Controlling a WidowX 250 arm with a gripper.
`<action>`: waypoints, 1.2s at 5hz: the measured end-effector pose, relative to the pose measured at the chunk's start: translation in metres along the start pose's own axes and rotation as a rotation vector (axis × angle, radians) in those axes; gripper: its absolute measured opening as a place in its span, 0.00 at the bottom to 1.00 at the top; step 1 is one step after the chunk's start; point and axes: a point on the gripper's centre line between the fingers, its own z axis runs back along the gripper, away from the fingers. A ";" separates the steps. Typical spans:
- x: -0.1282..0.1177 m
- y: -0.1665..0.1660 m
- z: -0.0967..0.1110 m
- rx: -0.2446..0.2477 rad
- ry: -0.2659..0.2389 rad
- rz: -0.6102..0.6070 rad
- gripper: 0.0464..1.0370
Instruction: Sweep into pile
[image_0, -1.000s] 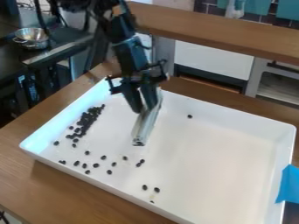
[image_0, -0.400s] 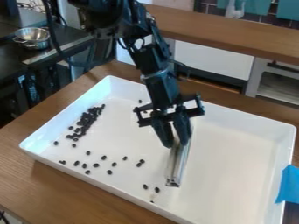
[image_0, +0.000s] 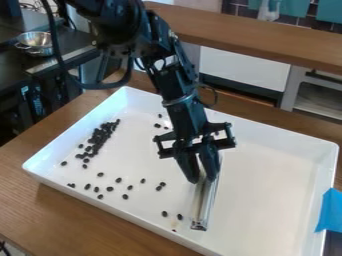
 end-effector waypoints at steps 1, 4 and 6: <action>-0.004 0.007 -0.008 0.015 -0.006 -0.005 0.27; -0.010 0.029 -0.016 0.057 -0.015 -0.001 0.27; 0.000 0.066 0.005 0.132 0.047 -0.012 0.27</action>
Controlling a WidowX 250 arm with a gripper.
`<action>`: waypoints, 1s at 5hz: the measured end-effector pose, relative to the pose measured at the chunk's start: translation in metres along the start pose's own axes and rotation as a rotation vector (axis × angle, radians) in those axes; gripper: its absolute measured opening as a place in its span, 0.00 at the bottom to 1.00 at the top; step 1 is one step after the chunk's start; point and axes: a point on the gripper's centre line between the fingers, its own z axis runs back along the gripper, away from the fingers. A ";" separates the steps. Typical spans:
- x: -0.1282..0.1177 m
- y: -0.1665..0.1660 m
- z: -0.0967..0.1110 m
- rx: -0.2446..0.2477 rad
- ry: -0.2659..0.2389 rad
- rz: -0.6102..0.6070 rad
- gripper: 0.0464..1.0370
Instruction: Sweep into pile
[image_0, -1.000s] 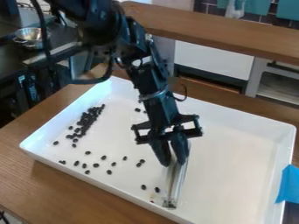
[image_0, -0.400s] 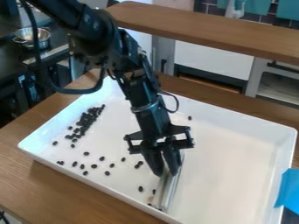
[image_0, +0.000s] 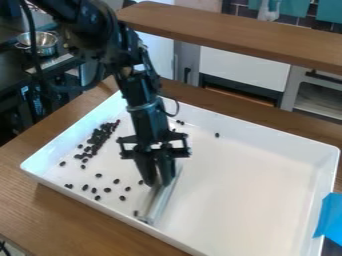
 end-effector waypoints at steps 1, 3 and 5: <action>0.004 0.015 0.006 0.026 -0.003 -0.008 0.27; 0.007 0.042 0.010 0.061 0.005 -0.027 0.27; 0.013 0.089 0.036 0.084 0.064 -0.006 0.27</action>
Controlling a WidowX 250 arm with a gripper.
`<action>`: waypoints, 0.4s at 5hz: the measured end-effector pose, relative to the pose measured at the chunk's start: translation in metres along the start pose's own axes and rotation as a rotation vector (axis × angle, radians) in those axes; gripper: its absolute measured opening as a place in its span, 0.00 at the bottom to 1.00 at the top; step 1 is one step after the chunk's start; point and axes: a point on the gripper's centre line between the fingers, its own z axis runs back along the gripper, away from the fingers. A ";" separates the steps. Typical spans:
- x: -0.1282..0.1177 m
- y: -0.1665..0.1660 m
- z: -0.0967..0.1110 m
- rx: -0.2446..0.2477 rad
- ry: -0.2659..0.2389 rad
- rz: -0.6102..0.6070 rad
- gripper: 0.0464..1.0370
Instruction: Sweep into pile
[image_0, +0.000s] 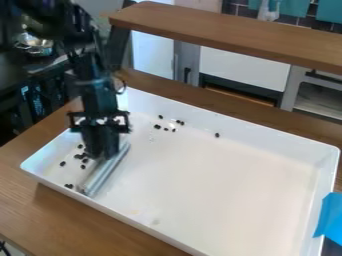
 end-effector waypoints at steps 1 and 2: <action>0.004 0.017 0.007 0.001 0.030 -0.007 0.27; 0.008 0.030 0.021 -0.002 0.027 0.000 0.27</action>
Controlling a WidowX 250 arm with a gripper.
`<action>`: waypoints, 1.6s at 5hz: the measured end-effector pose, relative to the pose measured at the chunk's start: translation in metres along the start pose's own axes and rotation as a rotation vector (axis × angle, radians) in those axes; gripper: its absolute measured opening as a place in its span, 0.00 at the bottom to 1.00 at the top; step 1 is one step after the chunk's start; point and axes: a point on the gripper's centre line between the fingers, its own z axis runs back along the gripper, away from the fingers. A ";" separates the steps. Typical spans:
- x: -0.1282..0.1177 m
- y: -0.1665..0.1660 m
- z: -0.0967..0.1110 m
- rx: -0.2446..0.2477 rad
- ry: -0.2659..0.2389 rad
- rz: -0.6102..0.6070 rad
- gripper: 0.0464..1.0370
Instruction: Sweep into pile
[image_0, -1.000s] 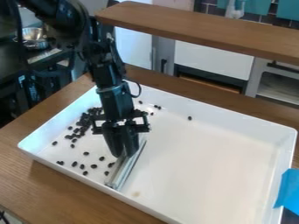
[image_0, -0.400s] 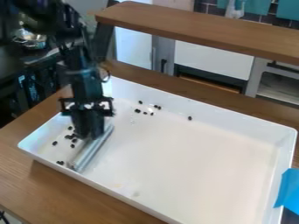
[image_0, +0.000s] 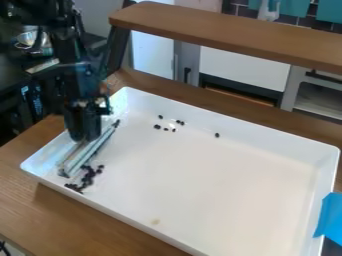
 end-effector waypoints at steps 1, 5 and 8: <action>0.003 -0.009 0.000 -0.060 -0.022 0.005 0.27; 0.049 -0.145 -0.009 -0.181 -0.105 -0.045 0.27; 0.066 -0.189 -0.039 -0.118 -0.105 -0.067 0.27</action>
